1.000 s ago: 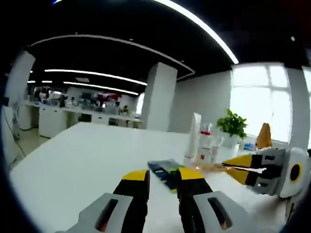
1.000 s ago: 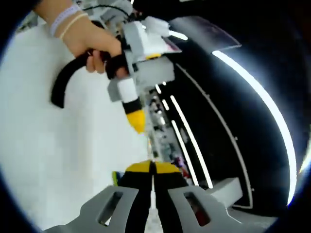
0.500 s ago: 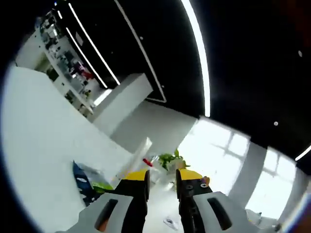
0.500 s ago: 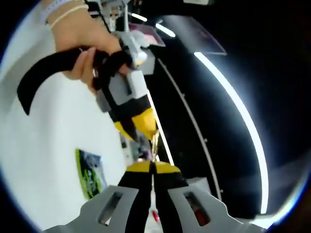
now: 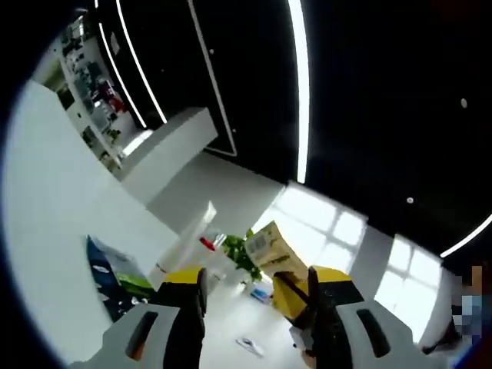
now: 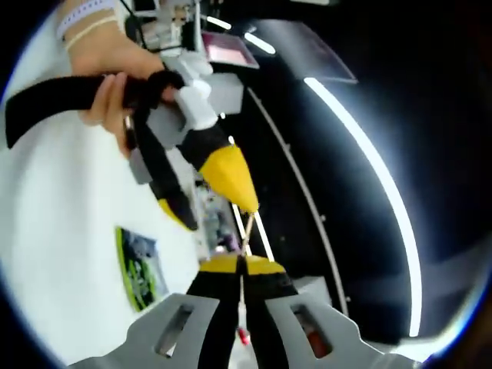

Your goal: Arrange the skincare products in the storage area until every visible bottle or jar stands upright without overlapping.

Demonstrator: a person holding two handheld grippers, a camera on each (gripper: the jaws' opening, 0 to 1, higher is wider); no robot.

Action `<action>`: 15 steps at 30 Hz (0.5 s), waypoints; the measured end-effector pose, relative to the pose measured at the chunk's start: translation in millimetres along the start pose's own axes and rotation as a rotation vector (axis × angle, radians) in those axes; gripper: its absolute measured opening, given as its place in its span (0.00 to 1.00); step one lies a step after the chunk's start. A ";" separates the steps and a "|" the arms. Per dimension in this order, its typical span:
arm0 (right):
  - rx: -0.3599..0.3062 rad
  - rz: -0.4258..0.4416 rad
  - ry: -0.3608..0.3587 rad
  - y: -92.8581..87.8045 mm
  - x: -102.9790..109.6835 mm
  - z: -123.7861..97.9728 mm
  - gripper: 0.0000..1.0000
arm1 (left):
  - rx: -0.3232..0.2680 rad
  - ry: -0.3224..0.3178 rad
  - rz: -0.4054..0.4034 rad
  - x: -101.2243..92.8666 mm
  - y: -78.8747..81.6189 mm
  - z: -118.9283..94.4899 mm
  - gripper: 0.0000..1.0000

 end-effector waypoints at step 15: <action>-0.025 -0.079 0.031 12.8 14.5 -1.6 0.00 | 0.017 0.012 0.044 -33.1 -20.9 -23.7 0.19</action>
Point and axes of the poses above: the point that each gripper's makers call its tool centre point, and the gripper's own axes: z roughly forward along the fingers, x roughly to its left, y roughly out of its top, the point moved 2 cm from there along -z, roughly backward along the fingers, and after that the axes turned 1 degree about y, right-handed, at the moved point
